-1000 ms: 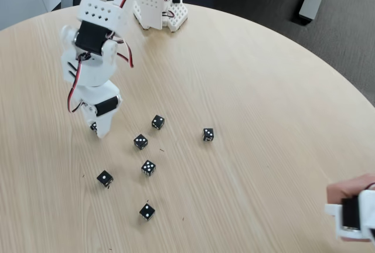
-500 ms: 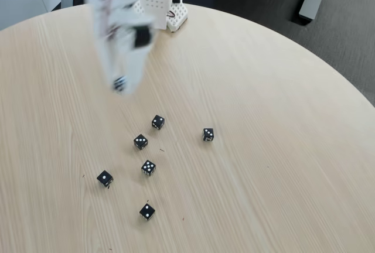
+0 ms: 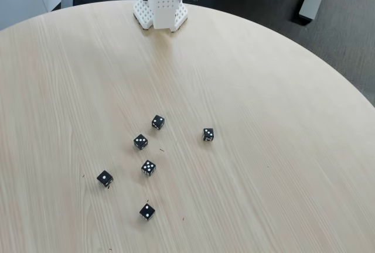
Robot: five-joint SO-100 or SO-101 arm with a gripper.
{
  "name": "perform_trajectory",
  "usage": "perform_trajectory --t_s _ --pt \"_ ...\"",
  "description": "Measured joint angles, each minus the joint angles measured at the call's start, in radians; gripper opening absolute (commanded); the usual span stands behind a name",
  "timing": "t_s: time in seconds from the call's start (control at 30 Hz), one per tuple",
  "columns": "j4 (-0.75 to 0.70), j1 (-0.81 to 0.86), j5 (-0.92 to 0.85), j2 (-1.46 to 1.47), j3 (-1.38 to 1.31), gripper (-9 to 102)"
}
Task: Pick up the dice with number 6
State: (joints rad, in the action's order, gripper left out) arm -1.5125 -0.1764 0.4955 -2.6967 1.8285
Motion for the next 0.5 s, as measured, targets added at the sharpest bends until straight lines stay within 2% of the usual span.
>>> perform_trajectory --t_s 0.3,0.5 --pt "-0.008 0.009 -0.221 -0.331 0.449 0" --pt "0.015 0.003 -0.333 -0.422 0.681 0"
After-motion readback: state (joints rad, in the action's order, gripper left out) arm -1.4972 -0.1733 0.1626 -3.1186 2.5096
